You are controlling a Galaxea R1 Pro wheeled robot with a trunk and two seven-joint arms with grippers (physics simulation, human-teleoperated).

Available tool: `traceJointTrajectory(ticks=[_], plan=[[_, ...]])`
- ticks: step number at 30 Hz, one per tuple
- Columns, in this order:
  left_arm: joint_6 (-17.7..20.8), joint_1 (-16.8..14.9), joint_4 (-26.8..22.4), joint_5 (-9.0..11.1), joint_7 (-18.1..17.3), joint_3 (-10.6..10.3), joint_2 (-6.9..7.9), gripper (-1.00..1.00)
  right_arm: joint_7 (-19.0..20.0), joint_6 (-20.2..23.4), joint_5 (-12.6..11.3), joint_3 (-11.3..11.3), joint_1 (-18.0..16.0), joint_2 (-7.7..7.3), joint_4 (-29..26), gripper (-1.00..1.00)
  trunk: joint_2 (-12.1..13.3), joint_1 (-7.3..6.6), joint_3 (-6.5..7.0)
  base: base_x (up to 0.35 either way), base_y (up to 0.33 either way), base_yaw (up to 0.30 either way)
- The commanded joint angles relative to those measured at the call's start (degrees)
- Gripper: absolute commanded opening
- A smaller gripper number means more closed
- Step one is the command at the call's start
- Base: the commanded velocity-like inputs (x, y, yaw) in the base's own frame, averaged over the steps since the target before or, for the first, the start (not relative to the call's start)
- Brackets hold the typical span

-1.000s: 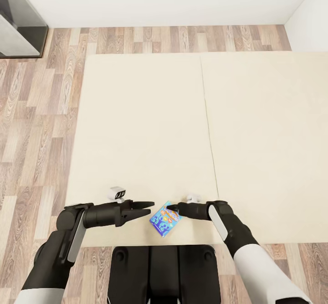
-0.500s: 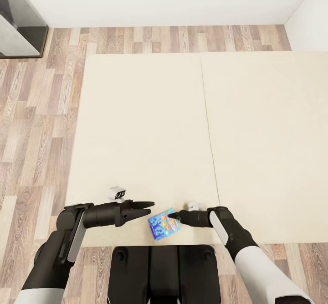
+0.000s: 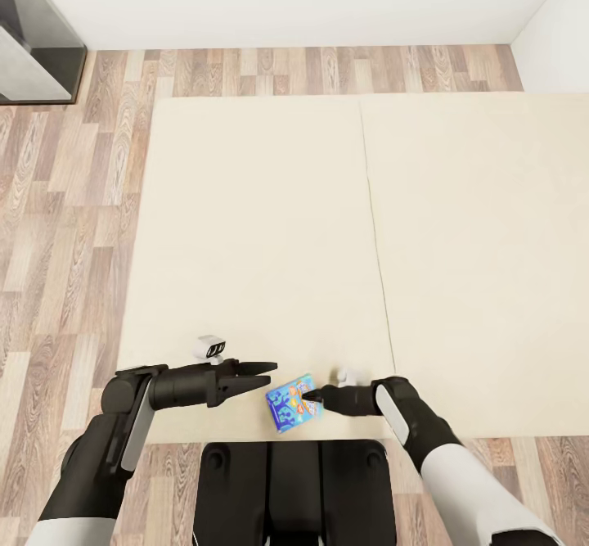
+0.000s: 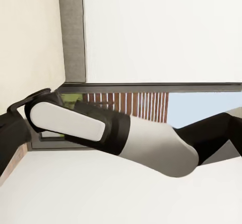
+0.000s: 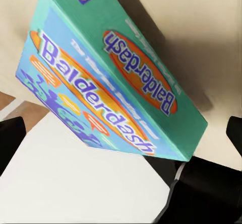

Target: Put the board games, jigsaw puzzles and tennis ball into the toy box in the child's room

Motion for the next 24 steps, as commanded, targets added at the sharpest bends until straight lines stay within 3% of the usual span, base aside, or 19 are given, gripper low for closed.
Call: traceJointTrajectory(ticks=[1, 24], plan=[[0.60, -0.01, -0.01, 0.02, -0.18, 0.00, 0.01, 1.00, 0.08, 0.29, -0.01, 0.00, -0.01, 0.05, 0.40, 1.00, -0.09, 0.03, -0.05, 0.000, 0.000, 0.000], [0.60, -0.01, -0.03, 0.02, -0.53, 0.08, 0.01, 1.00, 0.16, 0.61, 0.07, 0.18, -0.01, 0.92, 2.98, 1.00, -0.09, 0.03, -0.05, 0.000, 0.000, 0.000]])
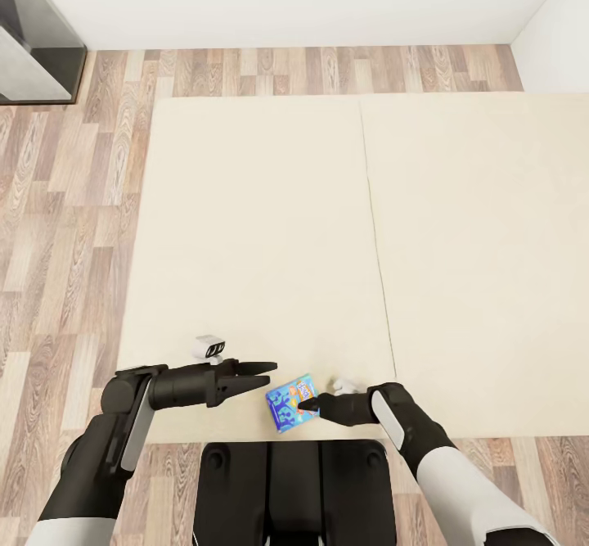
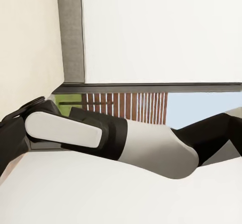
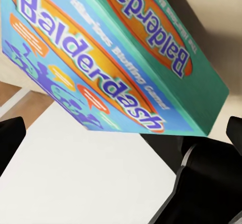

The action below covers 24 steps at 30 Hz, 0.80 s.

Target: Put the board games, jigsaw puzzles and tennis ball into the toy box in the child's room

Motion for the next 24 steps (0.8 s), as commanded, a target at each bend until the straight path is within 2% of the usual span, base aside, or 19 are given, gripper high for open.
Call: traceJointTrajectory(ticks=[1, 5, 14, 21, 24], plan=[[0.61, -0.01, -0.01, 0.01, -0.19, 0.00, 0.01, 1.00, 0.09, 0.24, 0.02, 0.06, -0.01, 0.01, -0.06, 1.00, -0.09, 0.03, -0.05, 0.000, 0.000, 0.000], [0.61, -0.01, 0.00, 0.01, -0.22, 0.00, 0.01, 1.00, 0.09, 0.25, 0.03, 0.08, -0.01, 0.17, -0.04, 1.00, -0.09, 0.03, -0.05, 0.000, 0.000, 0.000], [0.61, -0.01, -0.01, 0.01, -0.60, 0.07, 0.12, 1.00, 0.16, 0.23, 0.03, 0.17, -0.01, 1.52, 0.02, 1.00, -0.09, 0.03, -0.05, 0.000, 0.000, 0.000], [0.61, -0.01, 0.00, 0.01, -0.96, 0.01, 1.15, 1.00, 0.24, 0.10, 0.03, 0.18, -0.01, 2.17, 0.01, 1.00, -0.09, 0.03, -0.05, 0.000, 0.000, 0.000], [0.61, -0.01, 0.00, 0.01, -0.98, 0.00, 1.30, 1.00, 1.43, -0.16, 0.03, 0.23, -0.01, 2.22, -0.05, 1.00, -0.09, 0.03, -0.05, 0.000, 0.000, 0.000]])
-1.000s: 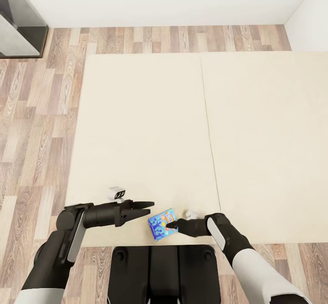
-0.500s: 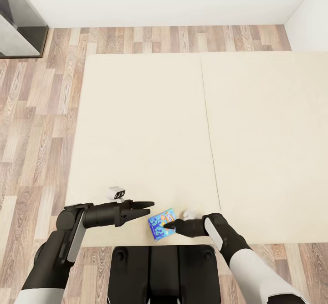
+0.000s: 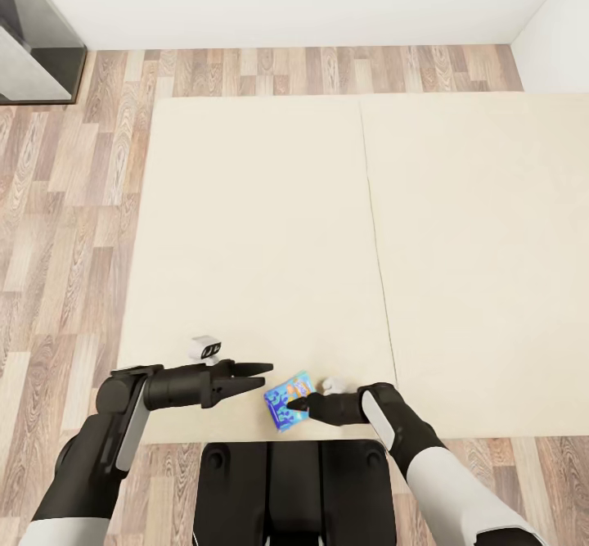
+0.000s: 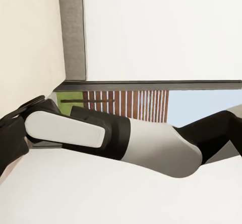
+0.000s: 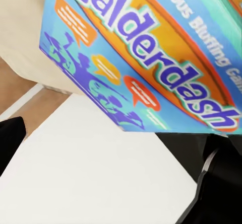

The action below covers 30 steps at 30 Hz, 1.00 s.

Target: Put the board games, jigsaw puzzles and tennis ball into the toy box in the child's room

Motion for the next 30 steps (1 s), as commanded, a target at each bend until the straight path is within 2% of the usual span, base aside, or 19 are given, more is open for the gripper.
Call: traceJointTrajectory(ticks=[1, 6, 30], plan=[[0.61, -0.01, -0.01, 0.01, -0.19, -0.01, 0.02, 1.00, 0.44, 0.17, 0.02, 0.05, -0.01, -0.01, -0.07, 1.00, -0.09, 0.03, -0.06, 0.000, 0.000, 0.000], [0.61, -0.01, -0.01, 0.01, -0.19, -0.01, 0.04, 1.00, 2.86, -0.29, 0.17, 0.15, -0.01, 0.00, -0.14, 1.00, -0.09, 0.03, -0.06, 0.000, 0.000, 0.000], [0.61, -0.01, -0.01, 0.01, -0.19, 0.01, 0.13, 1.00, 3.39, -2.95, 0.92, 0.52, -0.01, -0.11, -0.72, 1.00, -0.09, 0.03, -0.06, 0.000, 0.000, 0.000]])
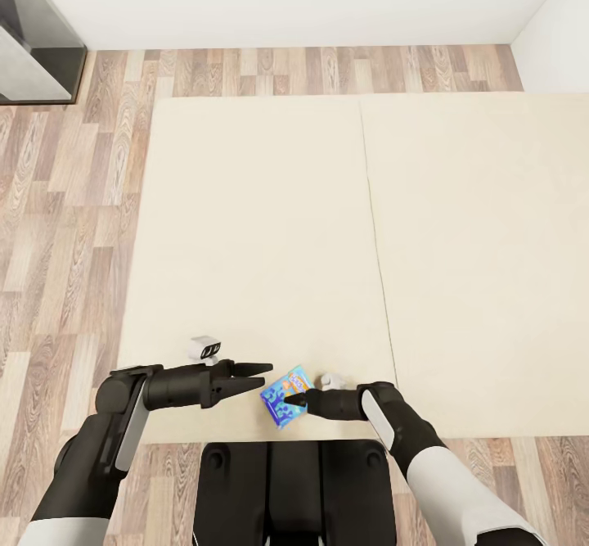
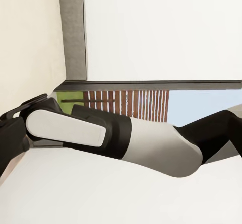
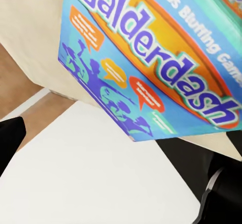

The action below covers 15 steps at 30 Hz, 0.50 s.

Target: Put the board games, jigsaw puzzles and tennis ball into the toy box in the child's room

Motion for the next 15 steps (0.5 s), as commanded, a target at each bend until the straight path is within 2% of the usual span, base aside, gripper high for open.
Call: traceJointTrajectory(ticks=[1, 15], plan=[[0.61, -0.01, -0.01, 0.00, -0.19, 0.00, 0.01, 1.00, 0.01, 0.30, -0.16, 0.05, -0.01, -0.03, -0.07, 1.00, -0.09, 0.03, -0.06, 0.000, 0.000, 0.000], [0.61, -0.01, -0.01, -0.01, -0.19, -0.01, 0.01, 1.00, 3.91, 0.30, -0.17, 0.03, -0.01, -0.26, -0.21, 1.00, -0.09, 0.03, -0.06, 0.000, 0.000, 0.000]])
